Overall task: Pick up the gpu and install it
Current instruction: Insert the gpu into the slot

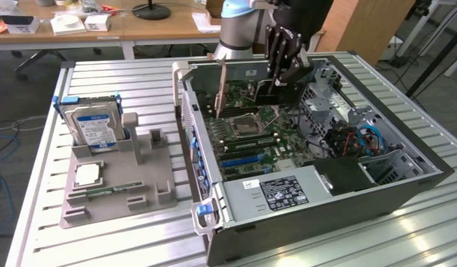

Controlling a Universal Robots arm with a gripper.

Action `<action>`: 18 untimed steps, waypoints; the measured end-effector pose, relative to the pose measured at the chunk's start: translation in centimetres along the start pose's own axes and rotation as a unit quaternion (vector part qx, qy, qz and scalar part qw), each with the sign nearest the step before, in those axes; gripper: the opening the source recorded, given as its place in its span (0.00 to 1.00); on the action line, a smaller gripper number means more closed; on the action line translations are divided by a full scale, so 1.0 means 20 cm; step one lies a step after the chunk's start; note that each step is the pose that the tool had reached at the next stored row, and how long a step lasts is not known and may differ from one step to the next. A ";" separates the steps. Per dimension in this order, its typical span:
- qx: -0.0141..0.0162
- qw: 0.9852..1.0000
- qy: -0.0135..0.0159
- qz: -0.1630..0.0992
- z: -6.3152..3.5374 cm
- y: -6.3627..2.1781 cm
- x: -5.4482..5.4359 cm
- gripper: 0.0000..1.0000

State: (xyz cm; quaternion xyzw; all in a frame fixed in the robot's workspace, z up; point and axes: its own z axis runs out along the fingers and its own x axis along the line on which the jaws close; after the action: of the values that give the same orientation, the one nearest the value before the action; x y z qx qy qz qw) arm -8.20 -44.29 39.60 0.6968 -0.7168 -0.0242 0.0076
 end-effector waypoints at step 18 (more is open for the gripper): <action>0.000 1.000 0.000 -0.001 0.128 -0.004 0.00 0.27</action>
State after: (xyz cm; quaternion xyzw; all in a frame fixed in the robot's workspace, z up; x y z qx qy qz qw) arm -8.23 -44.29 37.04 0.6978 -0.7158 -0.0238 0.0074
